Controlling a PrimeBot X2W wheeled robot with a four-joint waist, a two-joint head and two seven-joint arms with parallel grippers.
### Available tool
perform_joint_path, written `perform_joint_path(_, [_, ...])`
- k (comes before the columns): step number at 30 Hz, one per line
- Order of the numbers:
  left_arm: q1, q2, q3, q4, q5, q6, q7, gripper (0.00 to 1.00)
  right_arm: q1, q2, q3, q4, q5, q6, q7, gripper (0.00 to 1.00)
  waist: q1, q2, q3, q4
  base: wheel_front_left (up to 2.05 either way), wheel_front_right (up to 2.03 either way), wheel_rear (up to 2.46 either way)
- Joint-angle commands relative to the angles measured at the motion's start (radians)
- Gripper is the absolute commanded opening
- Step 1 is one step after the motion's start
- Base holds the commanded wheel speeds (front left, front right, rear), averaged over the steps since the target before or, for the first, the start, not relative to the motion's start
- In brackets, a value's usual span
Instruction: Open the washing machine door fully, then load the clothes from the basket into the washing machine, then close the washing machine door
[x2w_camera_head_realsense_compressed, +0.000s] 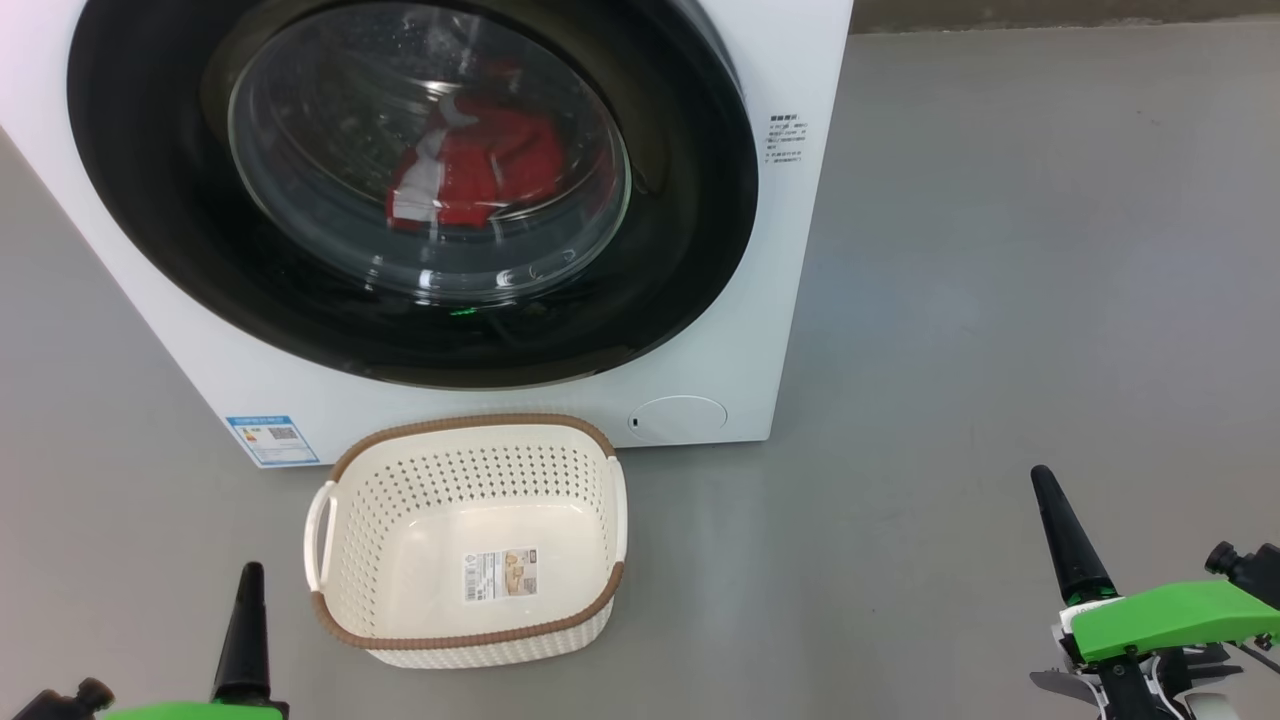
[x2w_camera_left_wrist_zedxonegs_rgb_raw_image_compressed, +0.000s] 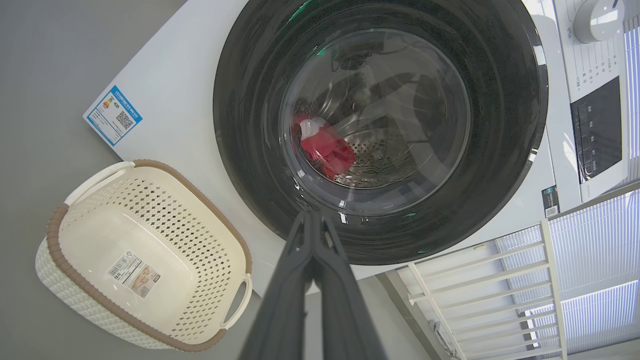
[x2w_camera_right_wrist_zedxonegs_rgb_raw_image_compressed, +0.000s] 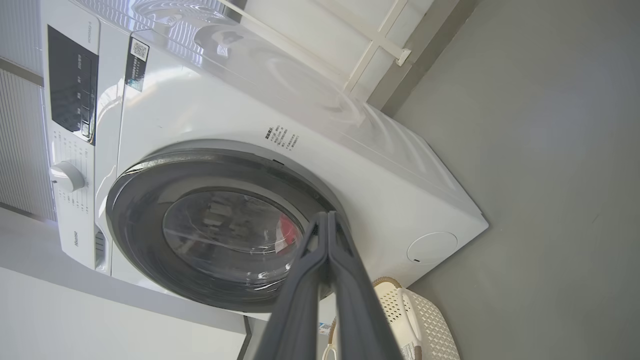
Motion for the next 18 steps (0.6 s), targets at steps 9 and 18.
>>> perform_joint_path(9, [-0.05, 0.016, 0.037, -0.007, -0.102, -0.002, 0.029, 0.0, -0.005, 0.015, -0.018, -0.019, 0.09, -0.001, 0.032, 0.0, 0.0, 0.0, -0.007, 0.001, 0.0, 0.0, 0.0])
perform_joint_path(18, [-0.057, 0.014, 0.049, 0.005, -0.193, -0.002, 0.055, 0.0, -0.001, 0.035, -0.04, -0.016, 0.167, -0.001, 0.058, 0.0, 0.0, 0.0, -0.013, 0.001, 0.0, 0.0, 0.0])
